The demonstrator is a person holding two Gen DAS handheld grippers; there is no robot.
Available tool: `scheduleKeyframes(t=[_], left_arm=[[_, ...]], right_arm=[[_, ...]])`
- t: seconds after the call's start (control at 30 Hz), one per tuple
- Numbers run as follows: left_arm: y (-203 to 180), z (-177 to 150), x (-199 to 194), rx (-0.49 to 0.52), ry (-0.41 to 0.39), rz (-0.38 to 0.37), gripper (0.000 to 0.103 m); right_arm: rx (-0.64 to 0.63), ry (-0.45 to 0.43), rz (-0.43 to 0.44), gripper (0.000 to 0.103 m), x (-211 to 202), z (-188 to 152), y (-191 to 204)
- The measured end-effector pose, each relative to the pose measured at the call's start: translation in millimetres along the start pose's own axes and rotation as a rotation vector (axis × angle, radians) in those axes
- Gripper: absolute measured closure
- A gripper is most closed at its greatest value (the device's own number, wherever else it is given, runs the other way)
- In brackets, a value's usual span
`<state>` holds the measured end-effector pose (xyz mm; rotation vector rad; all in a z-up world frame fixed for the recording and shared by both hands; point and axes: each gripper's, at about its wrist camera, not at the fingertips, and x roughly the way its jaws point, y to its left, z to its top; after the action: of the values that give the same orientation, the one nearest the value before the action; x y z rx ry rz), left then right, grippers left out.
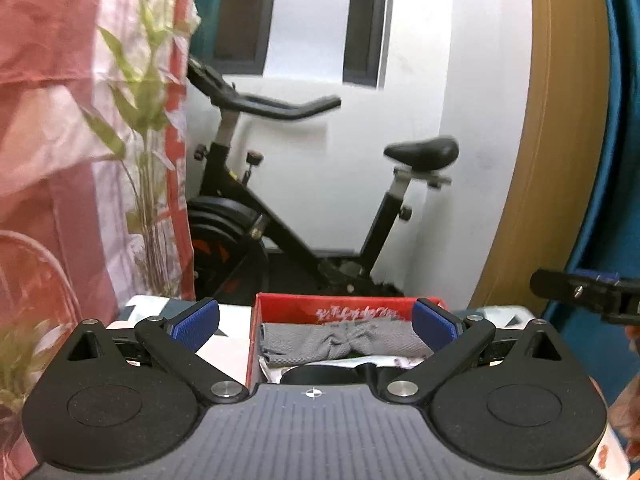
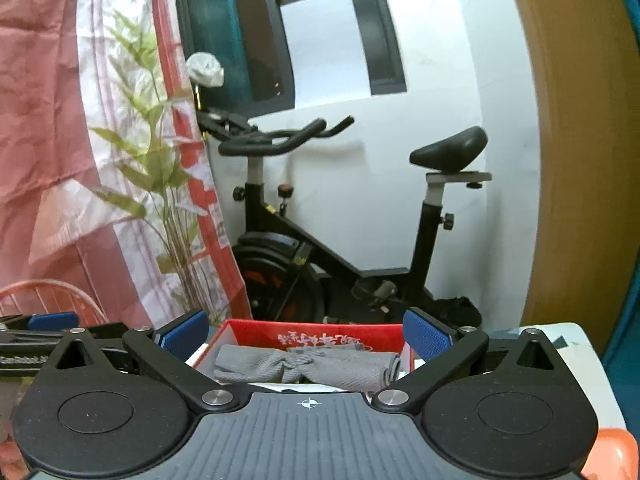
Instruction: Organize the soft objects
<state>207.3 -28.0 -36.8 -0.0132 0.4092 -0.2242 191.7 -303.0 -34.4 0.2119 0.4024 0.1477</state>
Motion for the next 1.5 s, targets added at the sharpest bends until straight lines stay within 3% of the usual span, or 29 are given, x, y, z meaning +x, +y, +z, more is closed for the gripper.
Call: scheduleKeyframes(t=[0.23,0.57,0.87,1.5], left_arm=[[-12.0,-3.3,-64.3,0.023,-0.058,0.116,0.0],[-11.5,-19.8,-130.6,0.004,-0.089,0.143,0.0],[-10.6,-32.9,-181.7,0.005,-0.127,0.184,0.0],[-13.5,-36.7,-204.0,-0.01,-0.155,0.209,0.0]], right_arm=[[-0.019,-0.043,-0.062,0.0,-56.1,-18.9,25.9],[-0.028,-0.079,-0.048,0.0,-123.2,-40.0,51.8],[-0.082,-0.15,-0.094,0.0,-173.9,-45.3,76.0],[-0.093,-0.201,-0.101,0.0,-200.2,-44.1,81.8]])
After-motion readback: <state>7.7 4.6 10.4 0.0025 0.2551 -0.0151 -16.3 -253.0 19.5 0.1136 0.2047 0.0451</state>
